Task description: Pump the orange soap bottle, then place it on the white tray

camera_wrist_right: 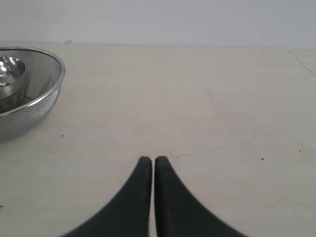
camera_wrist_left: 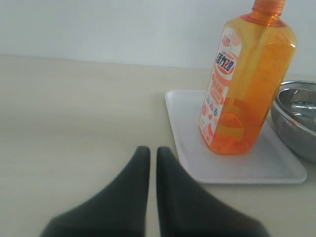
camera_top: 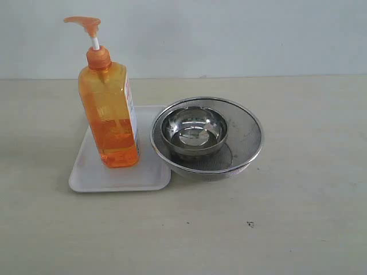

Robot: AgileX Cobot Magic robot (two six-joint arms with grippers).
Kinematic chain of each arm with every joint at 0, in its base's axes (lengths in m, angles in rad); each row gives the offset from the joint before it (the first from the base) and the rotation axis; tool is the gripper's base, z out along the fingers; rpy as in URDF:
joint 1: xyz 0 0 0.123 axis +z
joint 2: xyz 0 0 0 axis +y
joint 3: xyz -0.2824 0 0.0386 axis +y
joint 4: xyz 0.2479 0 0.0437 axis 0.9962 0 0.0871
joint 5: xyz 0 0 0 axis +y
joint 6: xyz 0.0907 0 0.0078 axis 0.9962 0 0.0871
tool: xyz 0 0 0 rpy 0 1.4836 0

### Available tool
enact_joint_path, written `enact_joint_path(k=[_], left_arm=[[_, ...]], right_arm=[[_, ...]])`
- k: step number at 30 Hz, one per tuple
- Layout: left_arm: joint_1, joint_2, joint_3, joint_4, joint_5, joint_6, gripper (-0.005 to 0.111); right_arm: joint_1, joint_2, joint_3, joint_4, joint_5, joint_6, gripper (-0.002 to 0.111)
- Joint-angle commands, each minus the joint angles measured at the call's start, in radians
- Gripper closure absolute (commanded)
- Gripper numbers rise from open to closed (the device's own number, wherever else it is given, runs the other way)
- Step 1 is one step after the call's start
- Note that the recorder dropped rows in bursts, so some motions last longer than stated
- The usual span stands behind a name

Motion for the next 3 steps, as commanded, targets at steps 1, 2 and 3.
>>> enact_joint_path(k=[1, 2, 3], left_arm=[[0.003, -0.003, 0.003, -0.007, -0.003, 0.003, 0.102], [0.003, -0.003, 0.003, -0.007, -0.003, 0.003, 0.102], [0.003, -0.003, 0.003, -0.007, -0.003, 0.003, 0.102]], right_arm=[[-0.002, -0.005, -0.001, 0.001, -0.012, -0.002, 0.108], [-0.002, -0.005, -0.001, 0.001, -0.012, -0.002, 0.108], [-0.002, -0.005, -0.001, 0.001, -0.012, -0.002, 0.108]])
